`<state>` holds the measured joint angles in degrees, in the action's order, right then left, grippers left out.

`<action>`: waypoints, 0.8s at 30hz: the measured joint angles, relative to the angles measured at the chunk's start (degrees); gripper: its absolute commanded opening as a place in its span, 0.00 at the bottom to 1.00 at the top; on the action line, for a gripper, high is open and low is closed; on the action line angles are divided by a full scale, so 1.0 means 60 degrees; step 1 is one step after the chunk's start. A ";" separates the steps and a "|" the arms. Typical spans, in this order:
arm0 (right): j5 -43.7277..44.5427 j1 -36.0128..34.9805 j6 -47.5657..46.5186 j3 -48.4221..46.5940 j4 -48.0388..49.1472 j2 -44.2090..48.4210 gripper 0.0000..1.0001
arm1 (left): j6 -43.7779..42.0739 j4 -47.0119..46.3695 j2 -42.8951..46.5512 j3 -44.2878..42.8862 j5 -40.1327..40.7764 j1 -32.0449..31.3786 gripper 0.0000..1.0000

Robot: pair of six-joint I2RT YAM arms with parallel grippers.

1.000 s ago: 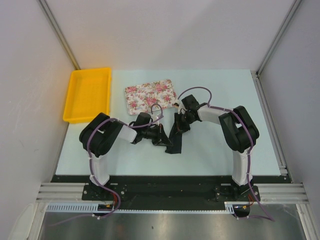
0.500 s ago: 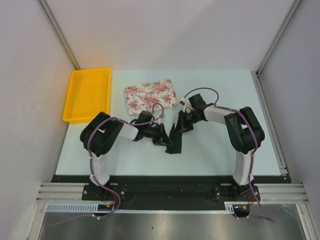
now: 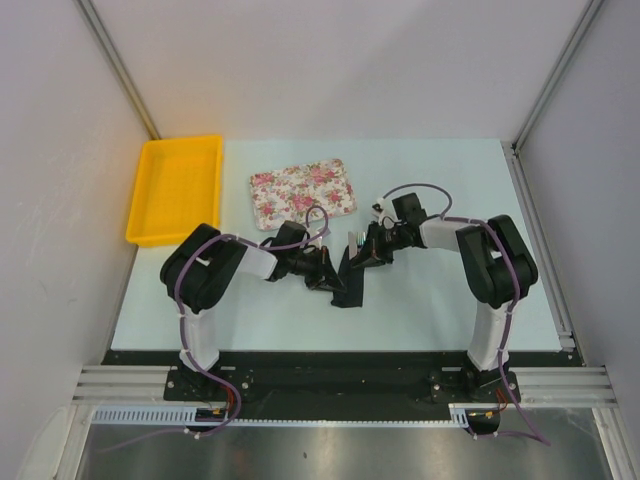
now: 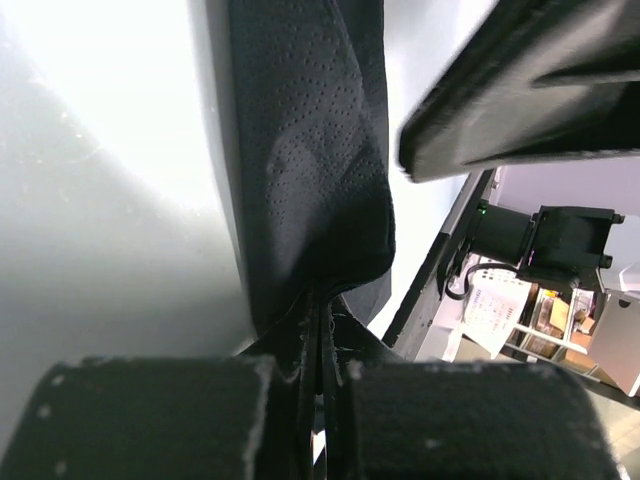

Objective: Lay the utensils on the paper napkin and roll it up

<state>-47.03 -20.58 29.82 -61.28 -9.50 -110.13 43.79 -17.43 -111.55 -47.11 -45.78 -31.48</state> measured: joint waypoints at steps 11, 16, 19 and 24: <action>0.0109 -0.0004 0.0018 0.0087 0.0430 -0.0794 0.03 | -0.0069 -0.0018 0.0000 -0.0022 -0.0040 -0.0004 0.00; 0.0051 0.0000 0.0026 0.0087 0.0499 -0.0856 0.02 | -0.0084 -0.0087 0.0004 -0.0026 -0.0066 -0.0044 0.00; 0.0025 -0.0004 0.0026 0.0084 0.0528 -0.0885 0.01 | -0.0087 -0.0113 0.0040 -0.0124 -0.0004 -0.0142 0.00; 0.0033 -0.0015 0.0022 0.0073 0.0525 -0.0900 0.00 | -0.0047 -0.0280 0.0091 -0.0637 0.0069 -0.0532 0.00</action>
<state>-46.83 -20.67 29.95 -60.84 -6.35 -115.52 43.51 -19.11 -111.00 -50.94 -45.36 -34.68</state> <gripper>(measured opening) 0.012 0.006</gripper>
